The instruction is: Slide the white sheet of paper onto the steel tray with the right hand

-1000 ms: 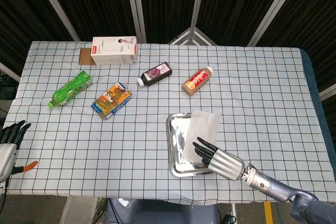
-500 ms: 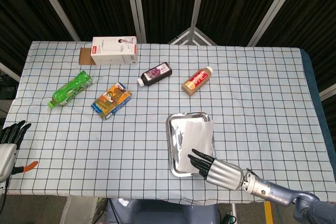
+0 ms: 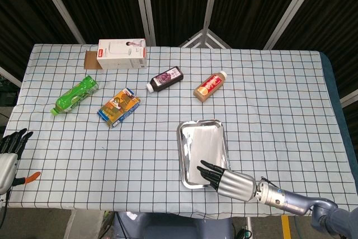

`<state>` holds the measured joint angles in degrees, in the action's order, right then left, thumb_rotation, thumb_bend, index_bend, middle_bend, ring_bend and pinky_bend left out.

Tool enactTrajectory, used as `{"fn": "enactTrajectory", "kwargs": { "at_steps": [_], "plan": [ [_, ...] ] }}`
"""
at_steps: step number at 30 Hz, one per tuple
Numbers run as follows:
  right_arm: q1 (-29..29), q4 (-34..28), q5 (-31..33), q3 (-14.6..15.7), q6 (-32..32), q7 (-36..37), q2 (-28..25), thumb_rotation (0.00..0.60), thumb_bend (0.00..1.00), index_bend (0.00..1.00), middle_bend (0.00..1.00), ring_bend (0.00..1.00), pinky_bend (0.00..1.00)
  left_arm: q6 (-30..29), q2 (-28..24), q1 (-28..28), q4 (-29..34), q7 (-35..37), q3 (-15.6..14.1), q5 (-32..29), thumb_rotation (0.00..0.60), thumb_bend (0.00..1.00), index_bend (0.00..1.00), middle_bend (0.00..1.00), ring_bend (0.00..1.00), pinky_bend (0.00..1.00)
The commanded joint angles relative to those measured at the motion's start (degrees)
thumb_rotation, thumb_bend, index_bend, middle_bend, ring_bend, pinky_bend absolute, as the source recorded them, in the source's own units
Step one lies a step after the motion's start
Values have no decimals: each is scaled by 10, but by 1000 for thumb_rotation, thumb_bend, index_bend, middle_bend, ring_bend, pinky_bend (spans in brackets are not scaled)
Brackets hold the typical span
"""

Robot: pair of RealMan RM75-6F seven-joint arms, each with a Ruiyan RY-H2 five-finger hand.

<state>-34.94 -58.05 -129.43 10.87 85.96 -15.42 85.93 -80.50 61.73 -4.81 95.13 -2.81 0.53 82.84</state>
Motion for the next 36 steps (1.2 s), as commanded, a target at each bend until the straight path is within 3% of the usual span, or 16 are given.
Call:
{"fn": "enactTrajectory", "kwargs": {
  "at_steps": [1, 12, 14, 20, 29, 36],
  "plan": [
    [-9, 9, -6, 2, 1, 6, -1, 600, 470, 733, 265, 54, 0, 2, 0, -1, 1, 0, 1, -2, 600, 0, 0, 0, 0, 0],
    [-24, 33, -17, 6, 23, 11, 0, 600, 469, 731, 265, 54, 0, -1, 1, 0, 0, -4, 1, -1, 600, 0, 0, 0, 0, 0],
    [-23, 36, -14, 5, 26, 9, 0, 600, 469, 682, 265, 54, 0, -1, 1, 0, 0, -4, 1, 0, 600, 0, 0, 0, 0, 0],
    [-14, 37, 2, 1, 23, -12, 0, 600, 471, 343, 222, 23, 0, -2, 1, 0, 1, -6, 1, -1, 600, 0, 0, 0, 0, 0],
    [-6, 23, 16, -1, 21, -31, -11, 600, 474, 159, 176, 0, 0, -2, 0, 0, 1, -4, 0, 0, 600, 0, 0, 0, 0, 0],
    [8, -3, 45, -11, 21, -40, -27, 600, 472, 113, 145, 0, 0, -1, 0, 0, 2, -3, 0, 1, 600, 0, 0, 0, 0, 0]
  ]
}}
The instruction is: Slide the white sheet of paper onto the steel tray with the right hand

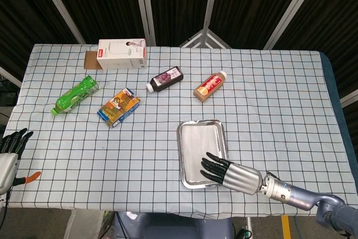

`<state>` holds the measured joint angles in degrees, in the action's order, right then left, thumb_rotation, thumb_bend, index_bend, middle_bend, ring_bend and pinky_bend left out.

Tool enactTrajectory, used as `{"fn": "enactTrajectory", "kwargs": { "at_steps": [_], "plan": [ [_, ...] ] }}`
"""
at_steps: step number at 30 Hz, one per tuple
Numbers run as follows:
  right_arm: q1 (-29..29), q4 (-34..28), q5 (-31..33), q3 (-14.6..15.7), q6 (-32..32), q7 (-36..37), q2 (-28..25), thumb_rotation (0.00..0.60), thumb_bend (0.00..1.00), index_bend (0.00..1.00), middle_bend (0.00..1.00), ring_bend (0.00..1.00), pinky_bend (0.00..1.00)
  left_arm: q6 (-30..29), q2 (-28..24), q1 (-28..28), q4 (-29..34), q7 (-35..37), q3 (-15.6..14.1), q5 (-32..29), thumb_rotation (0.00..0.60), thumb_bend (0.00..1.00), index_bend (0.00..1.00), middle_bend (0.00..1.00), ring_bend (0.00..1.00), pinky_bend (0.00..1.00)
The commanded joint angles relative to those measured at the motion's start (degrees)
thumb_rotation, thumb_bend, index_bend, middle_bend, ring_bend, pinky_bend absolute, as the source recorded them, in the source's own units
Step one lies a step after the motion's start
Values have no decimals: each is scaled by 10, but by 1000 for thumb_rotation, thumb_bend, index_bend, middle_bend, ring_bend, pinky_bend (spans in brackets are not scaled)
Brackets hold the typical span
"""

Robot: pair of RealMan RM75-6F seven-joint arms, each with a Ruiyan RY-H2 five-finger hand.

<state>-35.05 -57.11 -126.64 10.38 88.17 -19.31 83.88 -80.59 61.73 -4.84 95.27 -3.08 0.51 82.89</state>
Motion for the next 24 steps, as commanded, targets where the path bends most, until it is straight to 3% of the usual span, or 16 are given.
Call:
{"fn": "enactTrajectory", "kwargs": {
  "at_steps": [1, 7, 15, 20, 24],
  "plan": [
    [17, -22, 33, -10, -1, -1, -10, 600, 472, 113, 145, 0, 0, 0, 0, 0, 0, 0, 0, 1, 600, 0, 0, 0, 0, 0],
    [67, -98, 125, -31, -13, 2, -30, 600, 471, 102, 143, 0, 0, -1, 0, 0, 0, 1, 0, 2, 600, 0, 0, 0, 0, 0],
    [169, -290, 292, -58, 18, 45, -82, 600, 458, 10, 65, 0, 0, -5, 0, 1, -2, -1, -1, 6, 600, 0, 0, 0, 0, 0],
    [221, -392, 355, -53, 44, 78, -124, 600, 421, 0, 0, 0, 0, -12, 1, 4, -5, -5, -2, 10, 600, 0, 0, 0, 0, 0],
    [249, -427, 387, -49, 54, 87, -150, 600, 411, 0, 0, 0, 0, -18, 2, 5, -8, -8, -2, 14, 600, 0, 0, 0, 0, 0]
  ]
}}
